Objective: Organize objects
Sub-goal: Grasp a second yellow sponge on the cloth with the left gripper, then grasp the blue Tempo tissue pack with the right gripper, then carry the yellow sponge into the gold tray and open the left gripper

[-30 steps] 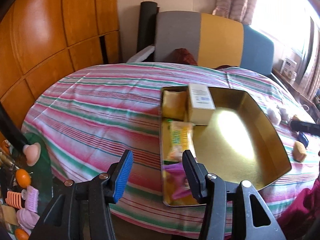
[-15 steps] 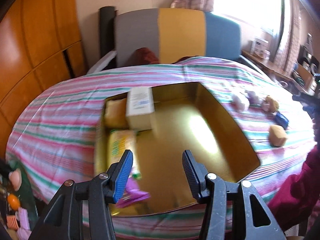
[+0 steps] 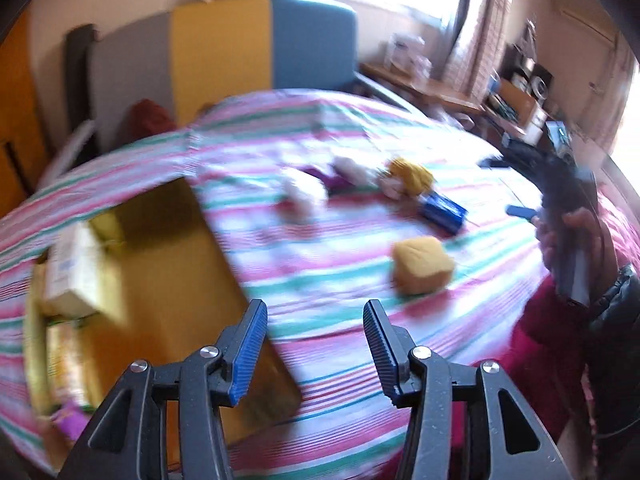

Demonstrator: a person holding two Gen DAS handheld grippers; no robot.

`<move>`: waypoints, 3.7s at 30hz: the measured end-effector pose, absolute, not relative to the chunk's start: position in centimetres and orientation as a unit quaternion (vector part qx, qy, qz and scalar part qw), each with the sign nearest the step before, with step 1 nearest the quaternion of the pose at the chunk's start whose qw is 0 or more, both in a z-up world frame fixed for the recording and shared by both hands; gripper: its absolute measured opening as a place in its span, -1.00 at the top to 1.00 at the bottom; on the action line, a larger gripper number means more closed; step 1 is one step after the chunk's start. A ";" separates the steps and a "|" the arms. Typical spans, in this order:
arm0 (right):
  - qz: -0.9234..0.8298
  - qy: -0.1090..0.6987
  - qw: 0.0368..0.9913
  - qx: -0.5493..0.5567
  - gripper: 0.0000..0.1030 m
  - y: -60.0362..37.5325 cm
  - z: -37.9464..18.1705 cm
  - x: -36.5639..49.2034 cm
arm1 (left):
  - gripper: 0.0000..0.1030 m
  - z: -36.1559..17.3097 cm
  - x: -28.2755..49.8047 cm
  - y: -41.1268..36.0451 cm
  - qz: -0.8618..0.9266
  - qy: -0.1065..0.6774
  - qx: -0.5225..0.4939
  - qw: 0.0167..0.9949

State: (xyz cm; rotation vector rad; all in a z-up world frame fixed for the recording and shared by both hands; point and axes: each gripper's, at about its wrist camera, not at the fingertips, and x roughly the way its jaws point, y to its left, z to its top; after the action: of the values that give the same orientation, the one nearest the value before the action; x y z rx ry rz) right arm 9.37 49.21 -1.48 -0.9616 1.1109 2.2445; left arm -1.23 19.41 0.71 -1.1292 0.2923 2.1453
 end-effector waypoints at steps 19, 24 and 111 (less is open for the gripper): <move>0.812 0.420 0.189 -0.358 -0.99 48.5 -2.7 9.0 | -0.72 -5.1 -2.8 32.3 0.764 0.091 -0.527 0.361; 0.812 0.421 0.186 -0.359 -0.99 48.5 -2.8 8.9 | -0.72 -6.9 -4.1 35.4 0.763 0.097 -0.535 0.350; 0.811 0.042 0.068 -0.580 -0.13 39.1 -7.1 2.8 | -0.17 -2.3 -7.1 4.0 0.849 -0.021 -0.479 0.222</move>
State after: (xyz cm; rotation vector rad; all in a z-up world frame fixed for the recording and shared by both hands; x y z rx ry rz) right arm 2.82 39.05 -7.13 -1.7480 0.1266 2.4427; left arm -7.06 3.98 -2.34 -1.3224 -0.0573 2.3463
